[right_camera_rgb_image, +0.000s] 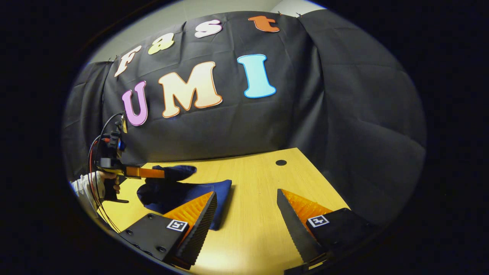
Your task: Grasp the waist and the cuffs of the jeans and fold them to make the two legs overlap; first hold the waist and fold one-third of the jeans toward the cuffs, then hold the cuffs and fold the remaining one-third in the same direction to finish folding.
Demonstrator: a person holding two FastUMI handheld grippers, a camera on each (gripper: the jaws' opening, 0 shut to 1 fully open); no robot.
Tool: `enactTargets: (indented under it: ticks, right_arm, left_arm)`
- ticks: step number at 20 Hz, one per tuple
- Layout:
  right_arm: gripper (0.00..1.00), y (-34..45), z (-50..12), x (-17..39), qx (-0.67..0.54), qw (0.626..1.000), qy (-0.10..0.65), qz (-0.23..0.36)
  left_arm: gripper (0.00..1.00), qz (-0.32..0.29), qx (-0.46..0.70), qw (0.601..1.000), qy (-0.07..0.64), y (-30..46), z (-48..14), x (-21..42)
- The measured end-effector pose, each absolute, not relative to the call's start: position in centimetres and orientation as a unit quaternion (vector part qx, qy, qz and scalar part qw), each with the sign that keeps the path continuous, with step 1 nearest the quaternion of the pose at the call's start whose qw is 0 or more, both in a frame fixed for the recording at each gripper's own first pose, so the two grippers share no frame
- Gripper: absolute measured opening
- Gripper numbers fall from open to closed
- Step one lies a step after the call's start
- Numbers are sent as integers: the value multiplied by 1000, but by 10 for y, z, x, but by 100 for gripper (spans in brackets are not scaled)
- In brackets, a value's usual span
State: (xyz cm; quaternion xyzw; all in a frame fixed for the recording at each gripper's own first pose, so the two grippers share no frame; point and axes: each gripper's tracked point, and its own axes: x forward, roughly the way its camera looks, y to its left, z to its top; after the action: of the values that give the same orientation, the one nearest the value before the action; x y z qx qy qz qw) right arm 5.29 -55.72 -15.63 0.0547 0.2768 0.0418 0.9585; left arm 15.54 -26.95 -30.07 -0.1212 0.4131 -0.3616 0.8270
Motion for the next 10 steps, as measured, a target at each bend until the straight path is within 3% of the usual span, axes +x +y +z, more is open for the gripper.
enactTargets:
  ticks: [5,6,8,9,10]
  right_arm:
    - [98,-569,-161,45,42,956,284,54]
    - [97,-570,-163,45,40,956,285,60]
    - [97,-568,-163,45,34,955,286,73]
    - [98,-566,-161,48,33,955,284,78]
    - [98,-560,-157,50,38,955,281,84]
  left_arm:
    - [0,-348,-76,821,446,-282,-353,125]
    - [4,-343,-63,823,448,-282,-362,120]
    - [1,-341,-56,825,447,-285,-368,111]
    - [9,-338,-63,828,442,-291,-366,109]
    - [27,-331,-62,837,430,-288,-351,108]
